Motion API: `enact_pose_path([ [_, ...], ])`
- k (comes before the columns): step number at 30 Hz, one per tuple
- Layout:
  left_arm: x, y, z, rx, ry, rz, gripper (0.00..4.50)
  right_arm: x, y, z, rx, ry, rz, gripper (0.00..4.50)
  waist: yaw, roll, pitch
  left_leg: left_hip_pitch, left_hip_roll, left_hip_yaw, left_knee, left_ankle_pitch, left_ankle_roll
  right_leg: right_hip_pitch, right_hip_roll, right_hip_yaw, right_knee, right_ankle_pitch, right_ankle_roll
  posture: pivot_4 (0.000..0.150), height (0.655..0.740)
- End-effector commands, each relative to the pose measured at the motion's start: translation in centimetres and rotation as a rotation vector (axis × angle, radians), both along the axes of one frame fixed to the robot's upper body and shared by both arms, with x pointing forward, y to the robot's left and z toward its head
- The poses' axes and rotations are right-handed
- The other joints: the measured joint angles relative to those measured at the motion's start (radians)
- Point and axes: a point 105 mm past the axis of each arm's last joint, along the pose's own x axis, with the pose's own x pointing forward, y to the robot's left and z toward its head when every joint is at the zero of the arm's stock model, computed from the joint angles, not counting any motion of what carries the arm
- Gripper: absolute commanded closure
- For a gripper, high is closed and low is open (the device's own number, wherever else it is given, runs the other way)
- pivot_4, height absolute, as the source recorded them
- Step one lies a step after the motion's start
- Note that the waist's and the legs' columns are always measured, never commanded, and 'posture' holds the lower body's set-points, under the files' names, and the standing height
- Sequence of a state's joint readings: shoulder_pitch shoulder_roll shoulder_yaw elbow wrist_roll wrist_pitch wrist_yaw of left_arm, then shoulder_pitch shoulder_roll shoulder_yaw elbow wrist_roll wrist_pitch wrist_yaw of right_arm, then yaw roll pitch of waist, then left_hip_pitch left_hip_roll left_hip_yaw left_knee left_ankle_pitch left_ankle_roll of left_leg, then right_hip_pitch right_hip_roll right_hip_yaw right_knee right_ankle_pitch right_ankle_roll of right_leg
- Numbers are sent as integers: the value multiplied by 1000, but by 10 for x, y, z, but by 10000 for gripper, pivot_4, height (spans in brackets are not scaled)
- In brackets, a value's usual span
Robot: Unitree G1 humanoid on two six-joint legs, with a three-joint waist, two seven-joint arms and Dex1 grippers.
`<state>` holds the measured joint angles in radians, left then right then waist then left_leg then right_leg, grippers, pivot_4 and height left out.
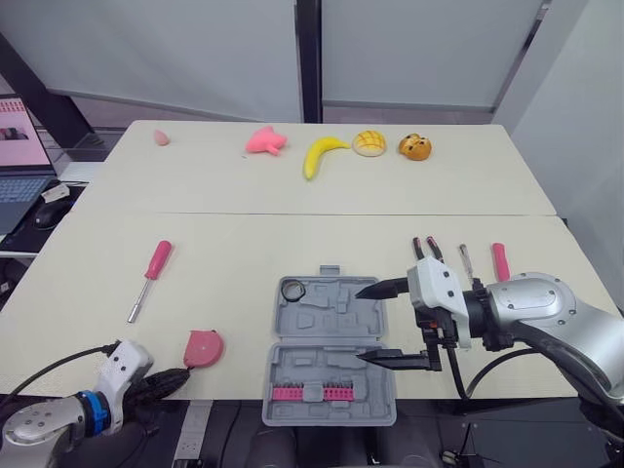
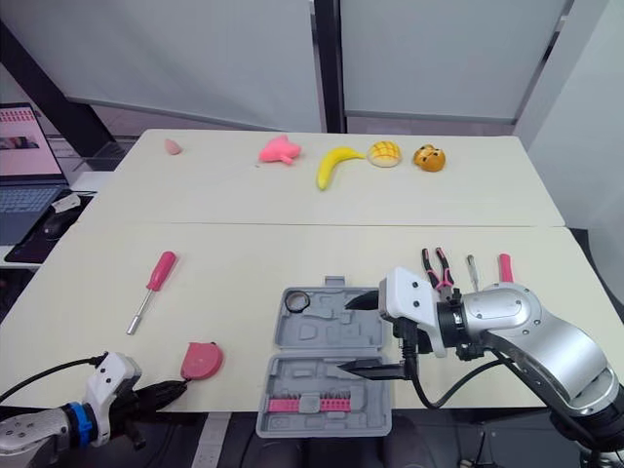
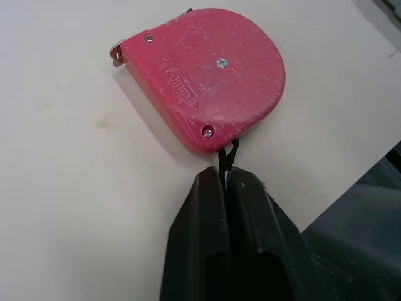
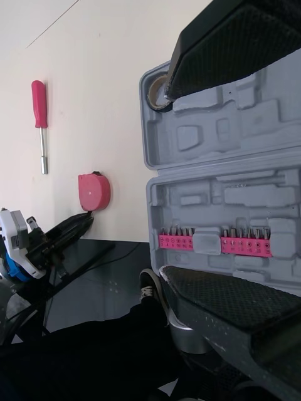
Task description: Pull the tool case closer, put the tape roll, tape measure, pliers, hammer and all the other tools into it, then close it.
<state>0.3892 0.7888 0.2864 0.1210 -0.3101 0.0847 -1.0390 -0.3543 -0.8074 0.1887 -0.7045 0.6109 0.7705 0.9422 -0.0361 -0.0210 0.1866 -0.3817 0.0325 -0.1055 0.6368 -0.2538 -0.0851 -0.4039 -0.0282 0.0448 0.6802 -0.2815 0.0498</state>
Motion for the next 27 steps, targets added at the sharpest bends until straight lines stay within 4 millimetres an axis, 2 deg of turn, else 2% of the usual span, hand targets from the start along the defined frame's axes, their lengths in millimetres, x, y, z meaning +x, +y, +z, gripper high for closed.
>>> enact_pose_path([
  [1, -15, 24, 10, 57, 22, -10, 30787, -5, 4, 8, 16, -40, 28, 0, -3, 0, 0, 0, 0, 0, 0, 0, 0, 0, 0, 0, 0, 0, 0, 1500, 7400],
  [4, -17, 37, 26, 99, 13, -69, 20939, -5, 4, 8, 15, -41, 29, 0, -2, 0, 0, 0, 1, 0, -2, 0, 0, -1, 1, -1, 0, -1, -1, 1500, 7400],
  [7, -12, 40, 49, 130, -17, -184, 11378, -6, 6, 9, 13, -48, 36, 0, 2, 0, 0, 0, 1, 0, -2, 0, 0, -1, 1, -1, 0, -2, 1, 1500, 7400],
  [10, 8, 37, 69, 188, -84, -321, 1903, -5, 12, 12, 11, -69, 52, 0, 9, 0, 0, 0, 1, -1, -2, 0, 0, -1, 1, -1, 0, -3, 0, 1500, 7400],
  [11, 17, 36, 74, 200, -113, -348, 546, -4, 15, 13, 11, -80, 62, 0, 9, 0, 0, 0, 1, -1, -3, 0, 0, -1, 1, -2, 0, -3, 0, 1500, 7400],
  [14, 40, 21, 80, 216, -143, -478, 546, -8, 24, 16, 24, -111, 114, 0, 6, 0, 0, 0, 1, -1, -3, 0, 0, -1, 1, -2, 0, -3, 1, 1500, 7400],
  [21, 61, 3, 68, 227, -111, -630, 546, -12, 32, 14, 22, -125, 153, 0, -17, 0, 0, -1, 1, -1, -7, 0, 0, -3, 2, -2, 0, -1, -3, 1500, 7400],
  [27, 61, -10, 54, 236, -71, -735, 546, -12, 31, 12, 19, -114, 142, 0, -21, 0, 0, -1, 2, -1, -7, 0, 0, -3, 3, -2, 0, -1, -3, 1500, 7400],
])
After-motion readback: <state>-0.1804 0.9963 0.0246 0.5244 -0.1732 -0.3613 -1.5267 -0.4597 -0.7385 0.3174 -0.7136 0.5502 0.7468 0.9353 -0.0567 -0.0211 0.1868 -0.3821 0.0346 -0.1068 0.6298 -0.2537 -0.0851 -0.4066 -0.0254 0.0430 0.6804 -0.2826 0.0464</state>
